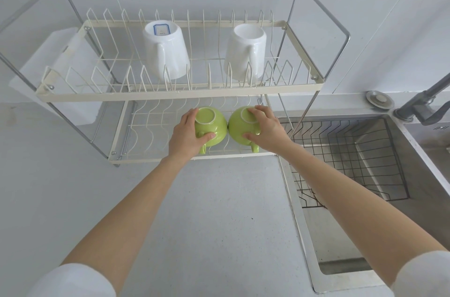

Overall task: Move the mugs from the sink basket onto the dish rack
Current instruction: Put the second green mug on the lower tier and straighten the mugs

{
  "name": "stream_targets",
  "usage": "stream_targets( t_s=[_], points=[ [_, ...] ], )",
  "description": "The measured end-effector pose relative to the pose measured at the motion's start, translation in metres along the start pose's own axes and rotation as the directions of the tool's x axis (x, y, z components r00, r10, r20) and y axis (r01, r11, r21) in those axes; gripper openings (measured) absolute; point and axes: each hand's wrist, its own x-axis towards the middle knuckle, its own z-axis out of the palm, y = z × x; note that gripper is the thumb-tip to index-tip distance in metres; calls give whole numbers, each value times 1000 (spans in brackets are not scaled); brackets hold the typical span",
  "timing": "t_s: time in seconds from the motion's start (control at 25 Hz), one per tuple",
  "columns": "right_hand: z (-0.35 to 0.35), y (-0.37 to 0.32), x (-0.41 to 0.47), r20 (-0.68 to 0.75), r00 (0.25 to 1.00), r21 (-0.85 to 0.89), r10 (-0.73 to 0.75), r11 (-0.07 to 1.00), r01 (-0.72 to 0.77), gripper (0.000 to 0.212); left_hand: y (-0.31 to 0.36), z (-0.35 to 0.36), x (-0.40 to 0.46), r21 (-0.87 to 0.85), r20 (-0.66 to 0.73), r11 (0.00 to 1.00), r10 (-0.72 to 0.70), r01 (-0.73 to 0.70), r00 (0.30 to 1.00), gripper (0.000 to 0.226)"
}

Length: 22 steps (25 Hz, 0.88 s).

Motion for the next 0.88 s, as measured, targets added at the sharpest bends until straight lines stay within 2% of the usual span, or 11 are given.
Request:
stream_targets(
  t_s=[0.56,0.88],
  points=[
    [0,-1,-4,9,1000,-1,-1,1000,1,70,2,-1,1,26,18,1000,-10,10,1000,81],
    [-6,-7,-11,61,998,-114,15,993,-8,73,7,-6,-2,66,86,998,-21,15,996,85]
  ],
)
